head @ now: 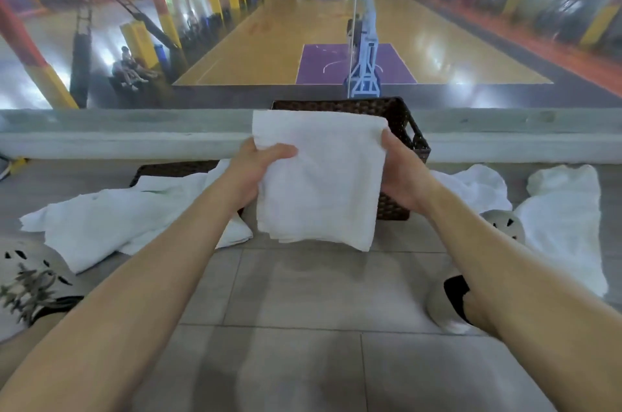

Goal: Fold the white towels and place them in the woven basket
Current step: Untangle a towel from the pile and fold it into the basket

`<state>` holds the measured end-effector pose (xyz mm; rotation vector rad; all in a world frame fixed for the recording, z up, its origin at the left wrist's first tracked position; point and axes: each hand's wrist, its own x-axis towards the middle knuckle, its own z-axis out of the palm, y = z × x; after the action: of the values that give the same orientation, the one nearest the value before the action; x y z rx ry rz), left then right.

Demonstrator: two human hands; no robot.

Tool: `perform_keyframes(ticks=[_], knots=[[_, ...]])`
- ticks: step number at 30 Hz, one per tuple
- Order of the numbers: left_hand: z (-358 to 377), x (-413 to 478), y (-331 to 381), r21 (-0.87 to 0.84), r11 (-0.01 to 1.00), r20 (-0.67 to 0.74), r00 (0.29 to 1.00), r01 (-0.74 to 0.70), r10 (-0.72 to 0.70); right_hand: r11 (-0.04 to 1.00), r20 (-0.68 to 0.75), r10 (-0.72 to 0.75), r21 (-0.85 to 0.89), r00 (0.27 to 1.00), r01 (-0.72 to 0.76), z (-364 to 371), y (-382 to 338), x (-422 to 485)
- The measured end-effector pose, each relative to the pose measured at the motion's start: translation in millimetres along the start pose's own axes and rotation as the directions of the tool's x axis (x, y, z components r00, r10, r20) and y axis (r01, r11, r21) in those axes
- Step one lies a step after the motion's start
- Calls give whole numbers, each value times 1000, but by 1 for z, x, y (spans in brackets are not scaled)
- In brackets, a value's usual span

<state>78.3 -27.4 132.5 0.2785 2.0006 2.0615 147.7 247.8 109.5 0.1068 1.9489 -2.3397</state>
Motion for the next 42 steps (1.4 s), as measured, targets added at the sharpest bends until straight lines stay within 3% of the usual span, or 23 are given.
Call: perform_keyframes(ticks=[2, 6, 9, 12, 14, 19, 23, 26, 30, 34, 35, 37, 42], knots=[[13, -1, 28, 0, 998, -23, 998, -58, 58, 999, -11, 24, -24, 1000, -24, 13, -2, -16], [21, 7, 76, 55, 985, -63, 984, -163, 166, 978, -104, -168, -141, 980, 153, 30, -37, -21], [18, 28, 115, 109, 963, 44, 969, -245, 242, 963, -211, -264, -107, 941, 246, 29, -89, -6], [13, 67, 135, 197, 967, 207, 971, -160, 118, 951, -247, -306, -123, 919, 284, 18, -136, 30], [14, 104, 134, 224, 970, 230, 972, -93, 40, 942, -244, -326, -164, 914, 292, 3, -159, 62], [32, 216, 104, 118, 991, 175, 983, -68, 47, 935, -226, -249, -309, 942, 174, -44, -191, 155], [53, 297, 34, 158, 985, 183, 978, 73, -102, 867, -338, -51, -482, 940, -127, -103, -153, 229], [63, 334, -38, 277, 925, 234, 915, 261, -329, 805, -423, 126, -485, 897, -342, -140, -81, 262], [71, 361, -102, 376, 754, 288, 705, 539, -648, 631, -472, 363, -509, 803, -585, -162, 3, 281], [83, 377, -149, 494, 569, 251, 519, 657, -817, 450, -506, 418, -606, 754, -656, -158, 56, 301], [89, 379, -159, 511, 530, 225, 490, 677, -842, 339, -488, 456, -678, 744, -652, -159, 67, 306], [100, 383, -177, 525, 485, 175, 470, 699, -865, 179, -450, 480, -790, 753, -586, -166, 86, 316], [125, 387, -204, 521, 489, 194, 461, 699, -866, 112, -524, 560, -719, 642, -686, -182, 90, 328]])
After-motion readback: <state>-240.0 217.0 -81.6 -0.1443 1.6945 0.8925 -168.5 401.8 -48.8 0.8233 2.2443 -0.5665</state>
